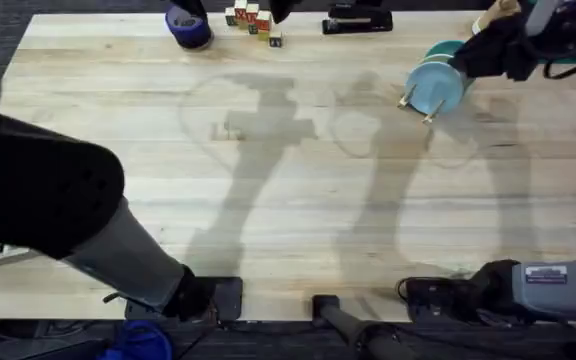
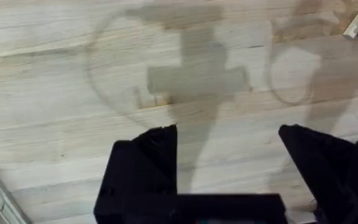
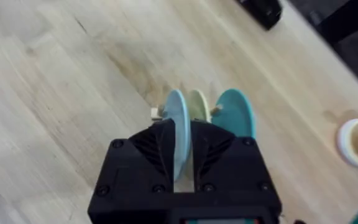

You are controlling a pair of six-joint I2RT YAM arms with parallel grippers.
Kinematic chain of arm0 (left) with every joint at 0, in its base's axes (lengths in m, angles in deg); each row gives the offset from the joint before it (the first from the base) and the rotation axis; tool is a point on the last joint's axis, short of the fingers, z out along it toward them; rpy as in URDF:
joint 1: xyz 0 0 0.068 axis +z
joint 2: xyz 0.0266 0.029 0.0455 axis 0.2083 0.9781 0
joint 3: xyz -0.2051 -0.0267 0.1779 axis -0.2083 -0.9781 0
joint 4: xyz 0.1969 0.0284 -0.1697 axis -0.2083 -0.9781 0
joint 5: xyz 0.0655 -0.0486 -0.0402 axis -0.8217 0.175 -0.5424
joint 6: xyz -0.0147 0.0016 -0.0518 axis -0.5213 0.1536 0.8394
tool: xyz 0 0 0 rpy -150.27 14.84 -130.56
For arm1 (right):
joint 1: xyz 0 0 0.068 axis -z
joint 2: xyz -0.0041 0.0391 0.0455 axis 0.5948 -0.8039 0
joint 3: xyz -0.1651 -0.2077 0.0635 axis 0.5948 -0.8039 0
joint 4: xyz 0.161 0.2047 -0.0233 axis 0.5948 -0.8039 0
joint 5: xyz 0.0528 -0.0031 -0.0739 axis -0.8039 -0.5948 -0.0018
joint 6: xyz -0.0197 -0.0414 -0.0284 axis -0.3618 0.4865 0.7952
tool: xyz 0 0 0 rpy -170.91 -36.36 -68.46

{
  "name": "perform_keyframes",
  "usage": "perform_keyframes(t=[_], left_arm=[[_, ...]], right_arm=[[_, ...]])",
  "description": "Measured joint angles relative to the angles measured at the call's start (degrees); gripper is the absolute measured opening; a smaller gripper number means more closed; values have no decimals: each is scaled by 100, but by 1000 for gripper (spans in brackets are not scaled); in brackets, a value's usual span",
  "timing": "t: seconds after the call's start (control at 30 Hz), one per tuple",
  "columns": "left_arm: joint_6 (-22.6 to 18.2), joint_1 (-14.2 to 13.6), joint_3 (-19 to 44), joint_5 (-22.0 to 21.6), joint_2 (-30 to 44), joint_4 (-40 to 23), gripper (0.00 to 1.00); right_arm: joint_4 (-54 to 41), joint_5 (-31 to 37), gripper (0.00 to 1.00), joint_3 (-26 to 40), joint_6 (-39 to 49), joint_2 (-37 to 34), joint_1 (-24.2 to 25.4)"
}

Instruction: Pick up the plates from the table one by one and place each into a slot on the dish rack.

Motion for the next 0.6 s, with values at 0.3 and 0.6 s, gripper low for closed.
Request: perform_keyframes(t=[0.3,0.6], left_arm=[[0,0,0,2,0,0,995],[0,0,0,0,0,0,995]], right_arm=[[9,-2,184,0,0,639,0],[7,-101,941,0,1,945,0]])
